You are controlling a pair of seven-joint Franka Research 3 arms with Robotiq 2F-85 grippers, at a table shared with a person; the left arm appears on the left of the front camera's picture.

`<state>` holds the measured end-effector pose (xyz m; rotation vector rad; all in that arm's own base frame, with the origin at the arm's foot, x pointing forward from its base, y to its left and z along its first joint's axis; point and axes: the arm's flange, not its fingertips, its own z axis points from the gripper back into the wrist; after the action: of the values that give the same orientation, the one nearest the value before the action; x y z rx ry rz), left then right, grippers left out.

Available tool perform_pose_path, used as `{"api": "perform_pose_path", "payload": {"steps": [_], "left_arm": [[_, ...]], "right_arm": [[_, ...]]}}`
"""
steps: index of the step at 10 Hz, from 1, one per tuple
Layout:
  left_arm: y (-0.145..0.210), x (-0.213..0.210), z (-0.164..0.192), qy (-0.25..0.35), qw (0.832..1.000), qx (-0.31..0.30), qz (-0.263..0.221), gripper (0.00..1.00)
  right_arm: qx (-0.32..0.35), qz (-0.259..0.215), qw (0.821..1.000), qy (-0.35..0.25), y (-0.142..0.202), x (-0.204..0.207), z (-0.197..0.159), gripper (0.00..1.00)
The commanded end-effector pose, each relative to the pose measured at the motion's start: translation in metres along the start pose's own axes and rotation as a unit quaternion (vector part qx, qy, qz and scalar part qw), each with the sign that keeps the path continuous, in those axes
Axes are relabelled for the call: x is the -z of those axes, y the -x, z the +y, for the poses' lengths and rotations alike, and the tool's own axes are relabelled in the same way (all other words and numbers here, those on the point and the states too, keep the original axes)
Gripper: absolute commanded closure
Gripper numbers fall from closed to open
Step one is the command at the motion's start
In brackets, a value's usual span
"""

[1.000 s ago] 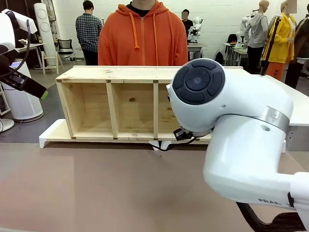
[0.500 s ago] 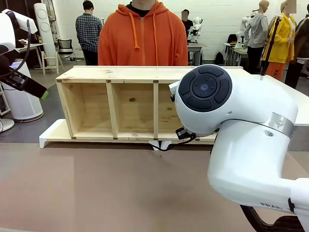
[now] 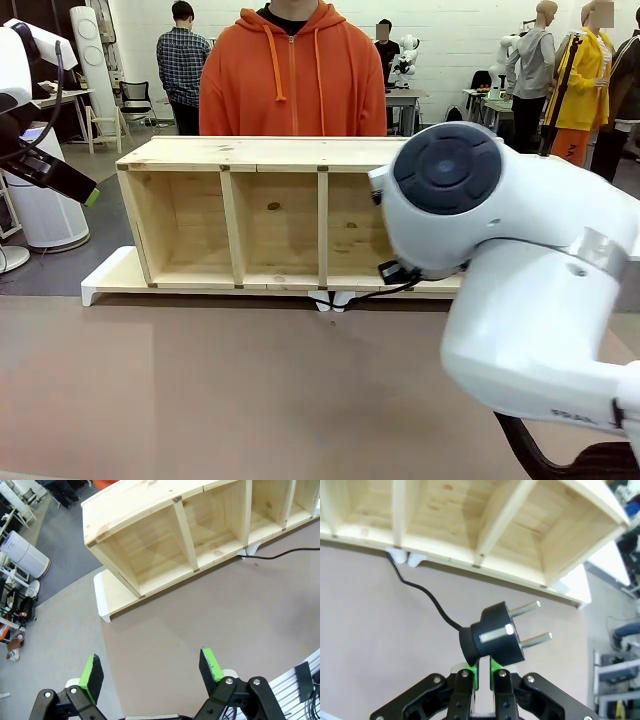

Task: Perform cable management.
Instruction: Pull the grasped Power Cable to the location of the Power Strip.

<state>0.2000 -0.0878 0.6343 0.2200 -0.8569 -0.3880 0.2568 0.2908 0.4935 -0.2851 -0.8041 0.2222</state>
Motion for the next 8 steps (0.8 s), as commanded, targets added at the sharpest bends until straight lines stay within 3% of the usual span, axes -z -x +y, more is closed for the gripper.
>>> {"api": "perform_pose_path", "payload": {"steps": [1,4,8], "left_arm": [[-0.001,0.001,-0.001,0.000,1.000,-0.003,-0.002,0.00],[-0.001,0.001,-0.001,0.000,1.000,-0.003,-0.002,0.00],[-0.001,0.001,-0.001,0.000,1.000,-0.003,-0.002,0.00]], "right_arm": [[0.043,-0.007,0.999,0.021,0.020,-0.025,-0.052,0.87],[0.097,-0.015,0.994,0.055,0.029,-0.046,-0.098,0.87],[0.147,-0.010,0.985,0.085,0.031,-0.044,-0.133,0.87]]}}
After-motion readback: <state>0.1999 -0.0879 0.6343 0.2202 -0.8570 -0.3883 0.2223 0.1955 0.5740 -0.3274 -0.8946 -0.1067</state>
